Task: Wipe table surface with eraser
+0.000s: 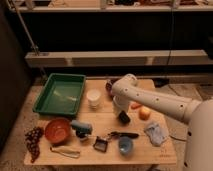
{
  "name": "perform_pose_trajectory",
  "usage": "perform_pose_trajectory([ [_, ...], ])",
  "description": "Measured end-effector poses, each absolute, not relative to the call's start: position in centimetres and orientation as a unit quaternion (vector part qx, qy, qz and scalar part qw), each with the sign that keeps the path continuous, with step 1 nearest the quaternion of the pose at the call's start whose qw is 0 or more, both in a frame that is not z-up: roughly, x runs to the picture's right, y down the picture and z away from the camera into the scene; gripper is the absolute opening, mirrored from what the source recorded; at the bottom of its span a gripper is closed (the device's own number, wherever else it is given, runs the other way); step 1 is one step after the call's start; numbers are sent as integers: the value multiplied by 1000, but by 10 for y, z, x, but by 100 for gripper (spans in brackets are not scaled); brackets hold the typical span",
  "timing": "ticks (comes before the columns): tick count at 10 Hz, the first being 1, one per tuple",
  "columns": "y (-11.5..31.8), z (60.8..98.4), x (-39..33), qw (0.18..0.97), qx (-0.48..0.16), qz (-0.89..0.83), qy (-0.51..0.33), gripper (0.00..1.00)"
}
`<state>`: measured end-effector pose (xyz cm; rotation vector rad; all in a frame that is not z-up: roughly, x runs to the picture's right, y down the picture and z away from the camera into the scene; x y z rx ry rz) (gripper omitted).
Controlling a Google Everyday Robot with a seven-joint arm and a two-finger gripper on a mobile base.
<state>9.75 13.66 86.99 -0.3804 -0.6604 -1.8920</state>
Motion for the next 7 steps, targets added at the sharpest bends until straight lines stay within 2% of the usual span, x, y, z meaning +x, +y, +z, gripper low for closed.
perform_pose_trajectory([
  [7,126,889,97,548,-140,-780,-268,0],
])
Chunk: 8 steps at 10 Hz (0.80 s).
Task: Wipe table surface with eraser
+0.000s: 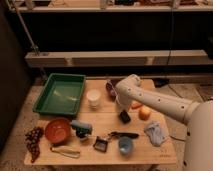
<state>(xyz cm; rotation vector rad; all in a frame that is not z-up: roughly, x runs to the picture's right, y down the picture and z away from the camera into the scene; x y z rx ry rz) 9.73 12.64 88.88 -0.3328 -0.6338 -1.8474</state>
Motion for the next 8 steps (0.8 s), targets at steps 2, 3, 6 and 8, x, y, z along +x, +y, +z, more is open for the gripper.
perform_pose_trajectory([
  [2,115,893,90,547,-136,-784,-261,0],
  [3,111,896,88,545,-134,-786,-259,0],
  [6,111,898,65,531,-121,-793,-273,0],
  [8,115,895,39,513,-111,-801,-289,0],
])
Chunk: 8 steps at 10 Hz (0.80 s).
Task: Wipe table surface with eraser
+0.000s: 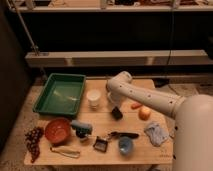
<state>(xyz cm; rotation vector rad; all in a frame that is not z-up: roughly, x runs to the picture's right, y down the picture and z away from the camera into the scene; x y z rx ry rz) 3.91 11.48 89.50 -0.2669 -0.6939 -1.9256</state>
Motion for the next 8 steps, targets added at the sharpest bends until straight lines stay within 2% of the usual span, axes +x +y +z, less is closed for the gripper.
perform_pose_trajectory([
  [4,130,874,13,463,-112,-822,-313,0],
  [8,145,849,16,444,-115,-829,-320,0],
])
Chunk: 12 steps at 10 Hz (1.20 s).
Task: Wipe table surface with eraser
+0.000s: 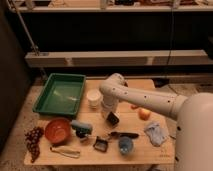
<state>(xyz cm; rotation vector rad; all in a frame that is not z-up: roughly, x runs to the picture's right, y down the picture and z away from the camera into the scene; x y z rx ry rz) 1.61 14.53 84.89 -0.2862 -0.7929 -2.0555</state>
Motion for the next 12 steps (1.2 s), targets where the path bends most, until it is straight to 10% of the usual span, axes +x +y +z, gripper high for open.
perform_pose_trajectory([
  [12,131,875,105,524,-146,-799,-256,0],
])
